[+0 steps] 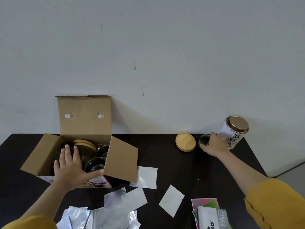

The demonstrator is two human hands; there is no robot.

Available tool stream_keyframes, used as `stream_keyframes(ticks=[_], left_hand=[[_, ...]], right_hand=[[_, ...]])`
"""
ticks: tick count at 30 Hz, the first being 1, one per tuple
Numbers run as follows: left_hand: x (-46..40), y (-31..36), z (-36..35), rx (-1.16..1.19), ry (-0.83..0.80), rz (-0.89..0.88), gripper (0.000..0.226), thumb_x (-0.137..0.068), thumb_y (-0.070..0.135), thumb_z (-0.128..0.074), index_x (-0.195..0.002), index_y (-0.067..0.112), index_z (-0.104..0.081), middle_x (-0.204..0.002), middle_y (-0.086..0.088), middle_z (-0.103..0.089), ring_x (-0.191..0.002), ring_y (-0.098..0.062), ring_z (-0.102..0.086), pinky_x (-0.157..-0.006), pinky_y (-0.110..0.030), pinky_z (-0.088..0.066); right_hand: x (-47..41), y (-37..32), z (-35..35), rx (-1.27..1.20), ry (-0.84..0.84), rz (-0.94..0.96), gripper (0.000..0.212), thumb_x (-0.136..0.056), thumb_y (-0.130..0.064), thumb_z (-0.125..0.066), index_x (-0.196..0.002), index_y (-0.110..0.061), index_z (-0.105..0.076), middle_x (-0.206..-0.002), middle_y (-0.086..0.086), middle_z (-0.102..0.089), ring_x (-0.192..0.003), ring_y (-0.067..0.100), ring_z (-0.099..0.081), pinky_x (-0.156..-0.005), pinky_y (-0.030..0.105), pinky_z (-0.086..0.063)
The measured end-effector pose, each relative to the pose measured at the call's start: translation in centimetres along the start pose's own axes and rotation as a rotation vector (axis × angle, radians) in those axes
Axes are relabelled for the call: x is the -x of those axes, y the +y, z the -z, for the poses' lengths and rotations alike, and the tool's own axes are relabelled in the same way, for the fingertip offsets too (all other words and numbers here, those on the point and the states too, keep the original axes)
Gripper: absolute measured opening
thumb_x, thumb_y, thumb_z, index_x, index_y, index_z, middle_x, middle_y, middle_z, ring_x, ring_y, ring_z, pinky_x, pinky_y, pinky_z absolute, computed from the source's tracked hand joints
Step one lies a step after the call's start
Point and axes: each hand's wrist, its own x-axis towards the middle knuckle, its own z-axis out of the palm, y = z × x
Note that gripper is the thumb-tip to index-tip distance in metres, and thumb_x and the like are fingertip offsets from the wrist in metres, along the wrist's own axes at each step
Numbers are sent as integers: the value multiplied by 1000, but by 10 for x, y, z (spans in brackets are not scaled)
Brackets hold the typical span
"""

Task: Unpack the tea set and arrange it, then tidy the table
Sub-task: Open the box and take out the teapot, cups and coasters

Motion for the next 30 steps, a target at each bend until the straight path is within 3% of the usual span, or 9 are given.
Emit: stream_keyframes(ticks=[11,17,19,21,24,27,30], left_hand=[[0,0,0,13,-6,10,161,-22,106,-9,-151,9,1,-157,-17,12,-145,-33,10,-115,-53,-7],[-1,-1,-2,8,-4,6,160,-23,106,-8,-151,9,2,-157,-17,12,-145,-33,11,-115,-53,-7],[0,-1,0,15,-7,5,160,-24,106,-8,-151,9,1,-157,-17,12,-145,-34,10,-115,-54,-8],[0,-1,2,37,-14,-2,161,-24,106,-10,-151,8,-1,-157,-18,10,-145,-34,9,-115,-55,-8],[3,1,5,44,-35,-2,163,-21,106,-8,-151,8,2,-157,-18,14,-145,-34,12,-115,-54,-7],[5,1,10,57,-62,-1,163,-20,106,-8,-150,8,5,-156,-18,16,-144,-34,14,-115,-54,-5],[4,0,15,81,-108,-18,163,-23,106,-15,-149,7,9,-155,-20,20,-144,-35,17,-115,-55,-4]], right_hand=[[-29,-10,17,66,-135,79,52,-80,-16,-67,-124,-7,-42,-100,7,-53,-96,26,-56,-74,35,-49],[-36,-4,19,30,-172,56,56,-83,-3,-61,-133,-5,-37,-120,15,-53,-99,26,-54,-72,29,-40],[-32,-7,23,25,-176,55,58,-83,-4,-63,-135,-4,-36,-125,16,-51,-109,29,-53,-76,29,-40],[-22,-17,26,-14,-160,83,64,-84,-8,-67,-138,-3,-34,-137,17,-45,-124,32,-47,-91,33,-42],[5,-50,26,-119,-150,171,76,-86,-19,-69,-147,-4,-26,-151,14,-34,-139,29,-32,-112,37,-29],[51,-102,25,-227,-155,280,68,-89,-28,-66,-146,-11,-33,-150,6,-39,-137,22,-38,-110,32,-32],[107,-168,22,-405,-198,380,56,-89,-29,-66,-138,-13,-46,-137,1,-54,-114,14,-58,-93,24,-45]])
